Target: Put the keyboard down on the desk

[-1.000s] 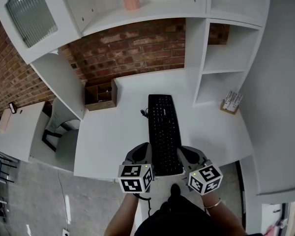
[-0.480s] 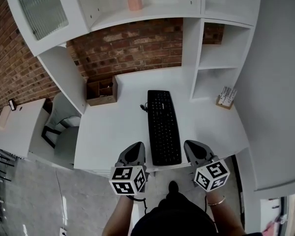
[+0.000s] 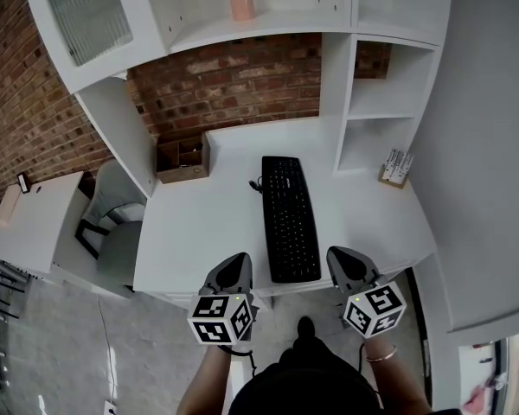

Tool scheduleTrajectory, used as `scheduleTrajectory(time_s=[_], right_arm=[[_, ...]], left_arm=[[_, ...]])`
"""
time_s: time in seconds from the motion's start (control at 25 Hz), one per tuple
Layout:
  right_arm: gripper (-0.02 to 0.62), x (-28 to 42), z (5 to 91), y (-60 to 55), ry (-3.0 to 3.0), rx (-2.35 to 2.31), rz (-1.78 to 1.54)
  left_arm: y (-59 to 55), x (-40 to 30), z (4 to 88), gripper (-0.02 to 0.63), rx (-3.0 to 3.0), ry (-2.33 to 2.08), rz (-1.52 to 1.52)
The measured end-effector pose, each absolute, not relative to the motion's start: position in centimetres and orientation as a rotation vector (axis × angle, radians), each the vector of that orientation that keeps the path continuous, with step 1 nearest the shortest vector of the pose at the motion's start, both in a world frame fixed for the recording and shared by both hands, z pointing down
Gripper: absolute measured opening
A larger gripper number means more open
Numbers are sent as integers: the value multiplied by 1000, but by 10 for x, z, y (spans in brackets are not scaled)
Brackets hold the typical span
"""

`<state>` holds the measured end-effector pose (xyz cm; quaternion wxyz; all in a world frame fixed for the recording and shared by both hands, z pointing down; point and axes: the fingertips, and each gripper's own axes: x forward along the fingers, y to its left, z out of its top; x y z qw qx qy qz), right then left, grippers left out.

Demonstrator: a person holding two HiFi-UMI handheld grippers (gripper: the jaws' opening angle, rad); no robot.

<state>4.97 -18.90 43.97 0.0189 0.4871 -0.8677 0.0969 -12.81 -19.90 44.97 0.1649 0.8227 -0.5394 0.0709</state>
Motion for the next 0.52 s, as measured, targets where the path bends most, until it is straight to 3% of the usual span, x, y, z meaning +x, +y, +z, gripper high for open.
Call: scheduleTrajectory(time_s=[0.52], right_arm=[[5, 46, 442, -191, -2689, 1535, 310]], left_arm=[[-200, -132, 460, 9, 2336, -1504, 218]])
